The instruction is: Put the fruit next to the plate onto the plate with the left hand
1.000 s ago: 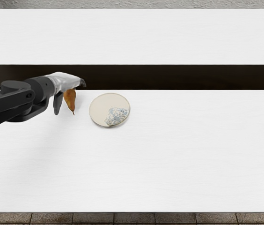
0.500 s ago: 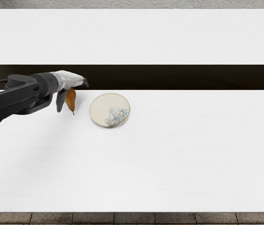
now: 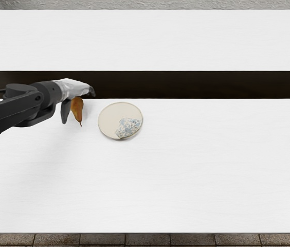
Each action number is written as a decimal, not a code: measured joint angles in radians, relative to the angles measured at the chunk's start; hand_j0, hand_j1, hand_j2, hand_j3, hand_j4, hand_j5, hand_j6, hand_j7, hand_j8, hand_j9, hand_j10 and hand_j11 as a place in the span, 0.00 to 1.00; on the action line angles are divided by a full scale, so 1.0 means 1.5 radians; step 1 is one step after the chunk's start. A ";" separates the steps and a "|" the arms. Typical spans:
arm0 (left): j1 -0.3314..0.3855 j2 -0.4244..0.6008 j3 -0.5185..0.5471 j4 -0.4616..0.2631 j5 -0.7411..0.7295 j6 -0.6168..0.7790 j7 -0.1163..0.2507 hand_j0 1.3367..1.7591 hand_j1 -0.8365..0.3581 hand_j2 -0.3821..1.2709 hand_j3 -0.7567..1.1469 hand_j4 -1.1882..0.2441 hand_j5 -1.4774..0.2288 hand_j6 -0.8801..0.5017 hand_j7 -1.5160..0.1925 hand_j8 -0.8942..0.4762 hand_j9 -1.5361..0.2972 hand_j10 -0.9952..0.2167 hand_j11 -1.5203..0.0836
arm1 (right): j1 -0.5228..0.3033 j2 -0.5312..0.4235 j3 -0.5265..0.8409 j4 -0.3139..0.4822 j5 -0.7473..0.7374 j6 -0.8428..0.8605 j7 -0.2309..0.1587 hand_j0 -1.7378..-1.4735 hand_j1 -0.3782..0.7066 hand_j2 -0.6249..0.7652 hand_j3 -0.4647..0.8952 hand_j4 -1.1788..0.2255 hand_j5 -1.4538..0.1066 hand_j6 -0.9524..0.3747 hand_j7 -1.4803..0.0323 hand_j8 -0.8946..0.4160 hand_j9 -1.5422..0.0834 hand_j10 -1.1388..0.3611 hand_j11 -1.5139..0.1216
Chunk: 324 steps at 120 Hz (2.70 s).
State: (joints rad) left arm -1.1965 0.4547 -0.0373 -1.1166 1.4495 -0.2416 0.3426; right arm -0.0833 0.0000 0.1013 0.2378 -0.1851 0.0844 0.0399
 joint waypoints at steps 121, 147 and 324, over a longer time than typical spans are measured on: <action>0.015 0.014 0.003 0.005 0.000 0.026 -0.006 0.76 0.59 0.28 0.40 0.54 0.56 0.35 0.58 0.35 0.55 0.48 0.62 | -0.002 0.000 -0.001 0.000 0.000 0.000 0.000 0.30 0.06 0.44 0.34 0.82 0.90 0.69 0.95 0.66 0.92 0.74 0.90; 0.015 0.013 0.004 0.006 0.001 0.023 -0.005 0.76 0.55 0.29 0.40 0.51 0.54 0.31 0.56 0.31 0.52 0.45 0.59 | -0.002 0.000 -0.001 0.000 0.000 0.000 0.000 0.30 0.06 0.44 0.34 0.82 0.90 0.69 0.95 0.66 0.92 0.74 0.90; -0.021 0.008 0.020 0.029 -0.044 -0.025 -0.001 0.74 0.36 0.55 0.40 0.38 0.25 0.32 0.27 0.30 0.26 0.18 0.28 | -0.002 0.000 -0.002 0.000 0.000 0.000 0.000 0.30 0.06 0.44 0.34 0.82 0.90 0.69 0.95 0.66 0.92 0.74 0.90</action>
State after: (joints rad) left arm -1.2274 0.4663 -0.0078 -1.0728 1.3836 -0.2788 0.3406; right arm -0.0859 0.0000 0.0982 0.2374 -0.1856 0.0844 0.0399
